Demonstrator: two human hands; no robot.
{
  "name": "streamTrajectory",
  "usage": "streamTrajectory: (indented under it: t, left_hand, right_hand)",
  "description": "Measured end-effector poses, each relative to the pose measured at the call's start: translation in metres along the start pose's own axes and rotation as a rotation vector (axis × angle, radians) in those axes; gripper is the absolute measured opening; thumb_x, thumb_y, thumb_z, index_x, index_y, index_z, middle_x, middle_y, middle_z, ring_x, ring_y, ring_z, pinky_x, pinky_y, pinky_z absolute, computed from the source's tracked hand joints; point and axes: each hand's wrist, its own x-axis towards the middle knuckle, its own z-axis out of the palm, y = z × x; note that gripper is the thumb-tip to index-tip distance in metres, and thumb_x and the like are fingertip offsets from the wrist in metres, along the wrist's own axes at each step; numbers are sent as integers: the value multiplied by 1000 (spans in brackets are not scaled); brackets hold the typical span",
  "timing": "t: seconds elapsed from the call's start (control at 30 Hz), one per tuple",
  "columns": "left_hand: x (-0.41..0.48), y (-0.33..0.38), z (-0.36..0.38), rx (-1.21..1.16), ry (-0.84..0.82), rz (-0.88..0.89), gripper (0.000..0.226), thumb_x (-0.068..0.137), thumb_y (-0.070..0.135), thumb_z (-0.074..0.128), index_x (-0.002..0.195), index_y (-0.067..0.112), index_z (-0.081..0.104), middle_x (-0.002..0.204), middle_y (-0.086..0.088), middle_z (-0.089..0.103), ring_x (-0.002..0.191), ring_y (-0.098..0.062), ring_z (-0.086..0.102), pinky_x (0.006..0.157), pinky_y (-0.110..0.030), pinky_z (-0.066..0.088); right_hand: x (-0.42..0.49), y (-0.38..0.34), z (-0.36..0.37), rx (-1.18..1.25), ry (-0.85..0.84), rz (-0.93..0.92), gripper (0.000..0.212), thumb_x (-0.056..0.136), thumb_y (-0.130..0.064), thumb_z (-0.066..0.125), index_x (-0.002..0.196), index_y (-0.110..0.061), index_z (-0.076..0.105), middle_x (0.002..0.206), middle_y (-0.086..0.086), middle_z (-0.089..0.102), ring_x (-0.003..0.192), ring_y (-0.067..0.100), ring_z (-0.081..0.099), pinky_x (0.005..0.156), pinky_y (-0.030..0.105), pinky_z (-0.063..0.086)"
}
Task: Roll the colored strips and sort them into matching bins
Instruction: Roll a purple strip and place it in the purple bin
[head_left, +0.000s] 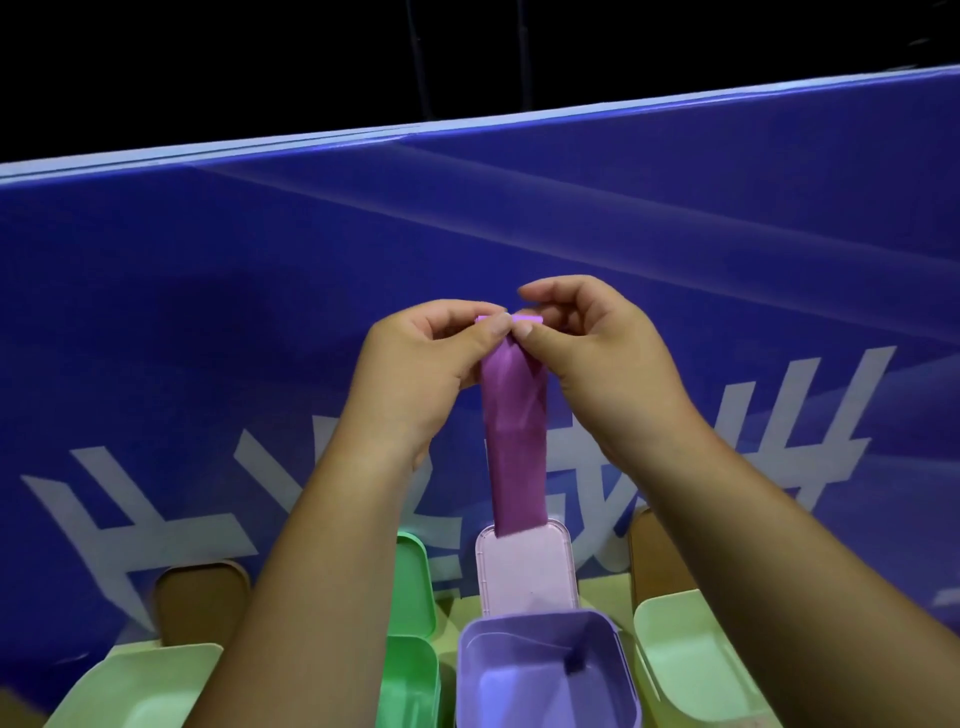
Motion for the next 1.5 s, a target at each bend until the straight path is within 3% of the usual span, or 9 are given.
streamTrajectory:
  t: [0.1, 0.27, 0.47, 0.73, 0.9, 1.03, 1.3, 1.4, 1.5]
  left_hand:
    - [1, -1, -1, 35, 29, 32, 13, 96, 13, 81, 108, 16, 84, 100, -8, 84, 98, -28, 81, 97, -50, 64]
    - [1, 1, -4, 61, 51, 62, 19, 94, 13, 83, 112, 20, 84, 103, -2, 84, 100, -23, 81, 96, -46, 65]
    - [-6, 3, -3, 33, 41, 70, 30, 92, 11, 84, 121, 18, 80, 105, -2, 83, 101, -18, 81, 92, -35, 65]
    - [-5, 0, 3, -72, 100, 97, 20, 92, 9, 84, 110, 9, 74, 103, -11, 82, 99, -29, 81, 93, -49, 66]
    - [-4, -1, 6, -74, 134, 106, 15, 94, 9, 83, 107, 10, 79, 100, -8, 83, 97, -27, 82, 90, -46, 67]
    - [-3, -5, 10, -74, 181, 110, 13, 92, 12, 85, 105, 14, 84, 100, -4, 83, 97, -25, 82, 91, -47, 67]
    - [-2, -11, 14, -39, 249, 155, 10, 94, 19, 85, 103, 20, 86, 103, 4, 83, 101, -16, 80, 92, -40, 66]
    - [-1, -13, 14, -31, 259, 176, 7, 94, 21, 84, 101, 23, 86, 102, 4, 83, 103, -18, 80, 94, -44, 65]
    - [1, -16, 12, -27, 238, 180, 8, 95, 22, 84, 102, 24, 85, 103, 3, 83, 104, -20, 79, 94, -46, 65]
  right_hand:
    - [0, 1, 0, -10, 2, 18, 25, 97, -15, 77, 120, -22, 72, 95, -4, 77, 86, 6, 74, 79, 23, 61]
    - [-3, 3, 0, -21, -38, 79, 13, 100, -32, 75, 112, -25, 76, 99, 2, 79, 97, 21, 78, 89, 49, 66]
    - [-5, 4, -3, -44, -12, 46, 12, 104, -34, 70, 110, -28, 79, 98, -5, 80, 96, 17, 77, 90, 48, 65]
    - [-4, 6, -1, -54, 61, 16, 10, 104, -34, 71, 111, -31, 76, 98, -8, 79, 95, 15, 76, 87, 47, 65]
    - [-4, 6, -1, -7, 77, 16, 10, 103, -27, 72, 112, -27, 76, 96, -3, 79, 93, 17, 76, 84, 40, 66]
    - [-4, 7, -2, -15, 75, 24, 12, 103, -27, 72, 114, -26, 76, 92, -6, 79, 82, 8, 75, 75, 26, 64]
    - [-5, 5, -1, 202, 17, 109, 21, 101, -32, 73, 114, -16, 78, 99, 6, 81, 91, 20, 80, 78, 27, 62]
    - [-4, 6, 1, 181, -14, 138, 31, 101, -42, 72, 114, -15, 79, 93, 8, 82, 89, 22, 80, 79, 31, 65]
    - [0, 8, 1, 150, 4, 129, 27, 101, -39, 72, 110, -14, 79, 89, 5, 81, 87, 21, 79, 80, 32, 65]
